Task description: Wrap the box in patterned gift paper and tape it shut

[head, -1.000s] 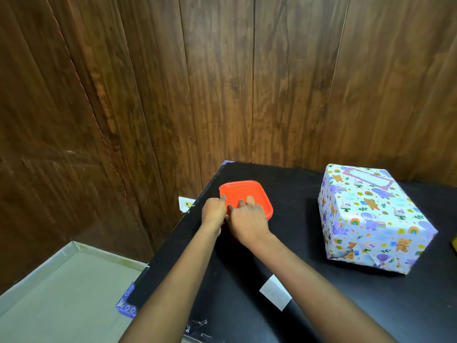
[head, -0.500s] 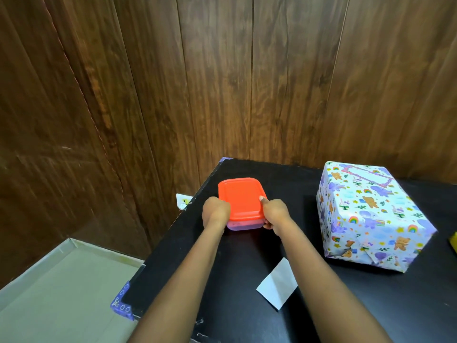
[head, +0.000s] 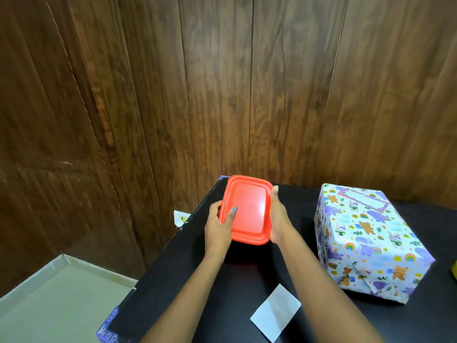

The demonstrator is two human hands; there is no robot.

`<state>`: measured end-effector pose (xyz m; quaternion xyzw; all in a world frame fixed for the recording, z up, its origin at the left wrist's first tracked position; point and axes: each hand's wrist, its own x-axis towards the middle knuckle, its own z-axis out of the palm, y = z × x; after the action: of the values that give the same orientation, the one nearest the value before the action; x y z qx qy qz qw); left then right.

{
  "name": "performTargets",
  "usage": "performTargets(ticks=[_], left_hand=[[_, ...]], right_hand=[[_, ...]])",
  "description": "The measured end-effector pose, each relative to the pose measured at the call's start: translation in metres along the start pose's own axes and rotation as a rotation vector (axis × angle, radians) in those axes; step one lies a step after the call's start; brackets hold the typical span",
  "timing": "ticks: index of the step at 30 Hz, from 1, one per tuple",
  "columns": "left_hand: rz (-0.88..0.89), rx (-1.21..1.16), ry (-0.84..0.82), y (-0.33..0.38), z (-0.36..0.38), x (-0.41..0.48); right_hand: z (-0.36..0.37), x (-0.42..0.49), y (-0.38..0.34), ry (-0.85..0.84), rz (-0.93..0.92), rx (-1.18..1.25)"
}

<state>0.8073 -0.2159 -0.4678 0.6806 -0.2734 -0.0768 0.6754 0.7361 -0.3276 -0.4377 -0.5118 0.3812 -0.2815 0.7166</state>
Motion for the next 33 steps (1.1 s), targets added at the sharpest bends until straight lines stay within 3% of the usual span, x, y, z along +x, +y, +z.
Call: performTargets(ticks=[3, 5, 10, 14, 17, 19, 22, 24, 28, 31, 33], left_hand=[[0.026, -0.022, -0.045, 0.003, -0.001, 0.002], [0.022, 0.032, -0.081, 0.002, -0.003, 0.004], [0.128, 0.123, -0.176, 0.005, -0.021, 0.009], [0.167, 0.136, -0.281, 0.015, -0.026, 0.010], [0.162, 0.114, -0.255, 0.012, -0.027, 0.010], [0.150, 0.097, -0.260, 0.009, -0.032, 0.016], [0.195, 0.165, -0.370, 0.011, -0.035, 0.024], [0.203, 0.140, -0.370, 0.013, -0.033, 0.026], [0.210, 0.115, -0.366, 0.014, -0.027, 0.028], [0.166, 0.118, -0.368, 0.008, -0.027, 0.032], [0.114, 0.090, -0.282, 0.001, -0.026, 0.039]], right_hand=[[0.006, 0.006, 0.008, 0.178, -0.042, -0.080], [0.005, 0.007, 0.015, 0.204, -0.048, -0.112], [-0.006, 0.013, -0.013, -0.074, -0.003, 0.084], [-0.007, 0.023, -0.021, 0.137, -0.008, 0.052], [-0.002, 0.026, -0.026, 0.186, -0.014, -0.085], [0.003, 0.025, -0.039, 0.192, -0.120, -0.374], [0.019, 0.021, -0.063, -0.001, -0.225, -0.689], [0.027, 0.023, -0.070, -0.088, -0.195, -0.777], [0.030, 0.034, -0.070, 0.072, -0.233, -0.981], [0.030, 0.035, -0.069, 0.007, -0.203, -0.914], [0.029, 0.031, -0.062, -0.036, -0.268, -0.986]])
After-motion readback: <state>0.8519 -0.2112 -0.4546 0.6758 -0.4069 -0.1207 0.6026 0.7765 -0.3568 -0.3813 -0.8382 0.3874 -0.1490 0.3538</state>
